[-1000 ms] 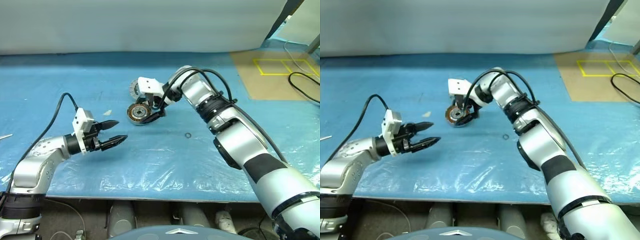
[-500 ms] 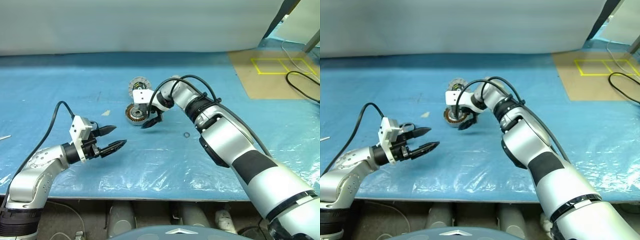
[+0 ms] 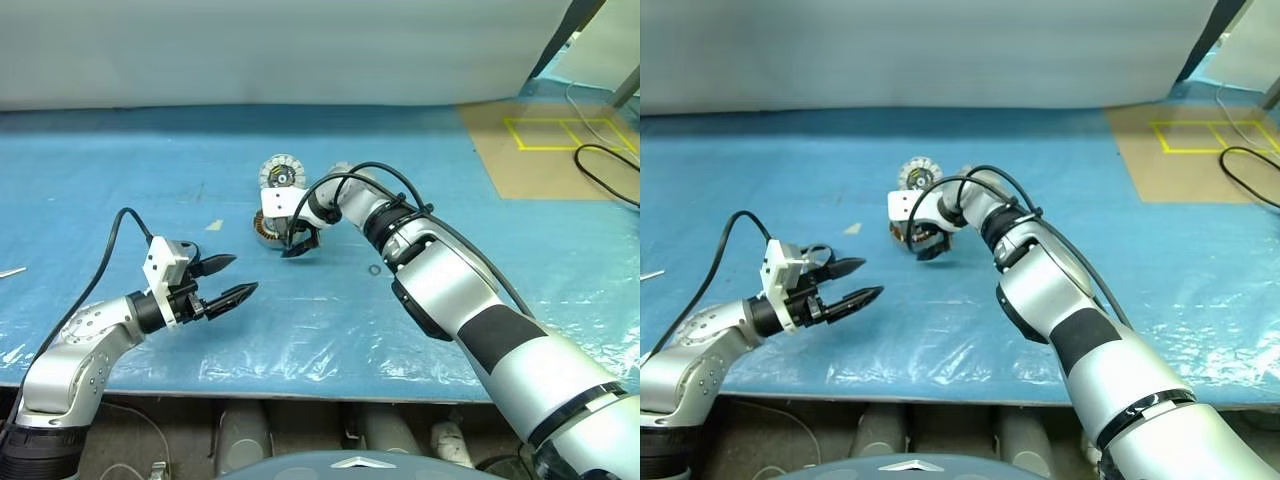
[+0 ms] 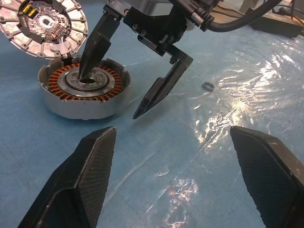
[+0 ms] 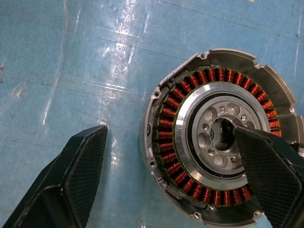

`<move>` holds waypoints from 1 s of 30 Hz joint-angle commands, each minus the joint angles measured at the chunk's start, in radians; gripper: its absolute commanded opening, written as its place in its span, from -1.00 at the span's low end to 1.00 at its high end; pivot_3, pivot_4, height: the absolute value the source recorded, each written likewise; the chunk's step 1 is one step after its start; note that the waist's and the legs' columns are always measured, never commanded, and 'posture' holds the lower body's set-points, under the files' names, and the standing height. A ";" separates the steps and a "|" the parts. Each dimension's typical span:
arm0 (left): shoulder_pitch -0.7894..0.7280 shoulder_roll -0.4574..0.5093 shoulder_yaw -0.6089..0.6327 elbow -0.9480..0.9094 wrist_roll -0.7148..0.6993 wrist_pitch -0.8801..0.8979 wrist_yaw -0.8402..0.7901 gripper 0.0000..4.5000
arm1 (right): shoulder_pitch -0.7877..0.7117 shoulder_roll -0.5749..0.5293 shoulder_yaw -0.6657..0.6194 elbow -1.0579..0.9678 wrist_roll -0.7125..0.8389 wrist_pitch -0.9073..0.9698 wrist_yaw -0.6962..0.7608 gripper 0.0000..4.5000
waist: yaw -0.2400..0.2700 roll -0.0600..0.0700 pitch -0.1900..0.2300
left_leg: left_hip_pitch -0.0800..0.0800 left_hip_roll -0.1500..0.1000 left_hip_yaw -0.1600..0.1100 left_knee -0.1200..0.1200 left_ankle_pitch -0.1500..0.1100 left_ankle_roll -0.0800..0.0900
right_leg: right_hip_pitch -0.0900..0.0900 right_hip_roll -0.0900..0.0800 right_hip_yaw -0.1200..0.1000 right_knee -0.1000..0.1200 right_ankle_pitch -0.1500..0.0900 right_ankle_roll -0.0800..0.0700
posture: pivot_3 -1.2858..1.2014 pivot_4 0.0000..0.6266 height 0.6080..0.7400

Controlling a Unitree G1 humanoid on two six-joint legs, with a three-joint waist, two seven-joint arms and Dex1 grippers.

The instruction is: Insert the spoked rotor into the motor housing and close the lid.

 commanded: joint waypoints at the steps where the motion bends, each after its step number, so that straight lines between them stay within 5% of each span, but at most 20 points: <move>1: -0.004 -0.004 -0.002 -0.029 -0.005 -0.022 0.003 0.79 | 0.007 0.005 0.008 0.002 -0.031 -0.012 0.009 1.00 | 0.000 0.000 0.000 | 0.000 0.000 0.000 0.000 0.000 0.000 | 0.000 0.000 0.000 0.000 0.000 0.000 | 0.03 -0.52 1.00; 3: -0.005 -0.006 -0.006 -0.027 -0.002 -0.025 0.003 0.79 | 0.005 0.010 0.014 -0.002 -0.043 -0.027 0.024 1.00 | -0.001 0.000 0.000 | 0.000 0.000 0.000 0.001 0.000 0.000 | 0.000 0.000 0.000 0.000 0.000 0.000 | 0.03 -0.52 1.00; 6: -0.010 -0.011 -0.007 -0.026 -0.005 -0.025 0.008 0.81 | 0.000 0.013 0.016 -0.010 -0.052 -0.047 0.055 0.73 | -0.001 0.000 0.000 | 0.000 0.001 0.000 0.001 0.000 0.000 | 0.000 0.000 0.000 0.000 0.000 0.000 | 0.03 -0.52 1.00; 10: -0.011 -0.016 -0.016 -0.022 0.001 -0.031 0.010 0.81 | 0.006 0.017 0.022 -0.018 -0.068 -0.048 0.060 0.14 | -0.002 0.000 0.000 | 0.000 0.001 0.001 0.000 0.000 0.000 | 0.000 0.000 0.000 0.000 0.000 0.000 | 0.03 -0.52 1.00; 18: -0.026 -0.019 -0.024 -0.002 0.004 -0.039 0.008 0.81 | 0.017 -0.007 0.042 -0.051 -0.099 -0.047 0.065 0.14 | -0.001 0.000 0.000 | 0.000 0.002 0.001 0.000 0.000 0.000 | 0.000 0.000 -0.001 0.001 0.000 0.000 | 0.03 -0.52 1.00; 22: -0.030 -0.023 -0.023 -0.004 -0.011 -0.036 0.004 0.81 | 0.067 -0.036 0.033 -0.166 -0.058 -0.007 0.200 0.14 | 0.002 0.000 0.000 | 0.000 0.001 0.001 0.001 0.000 0.000 | 0.001 0.000 -0.001 0.000 0.000 0.000 | 0.03 -0.52 1.00; 30: -0.042 0.002 -0.026 0.006 -0.022 -0.015 -0.021 0.81 | 0.355 -0.198 0.076 -0.836 -0.002 0.322 0.450 0.14 | 0.004 -0.001 -0.001 | 0.001 0.002 0.000 0.000 0.002 0.003 | 0.003 0.001 -0.003 -0.001 0.000 0.000 | 0.03 -0.52 1.00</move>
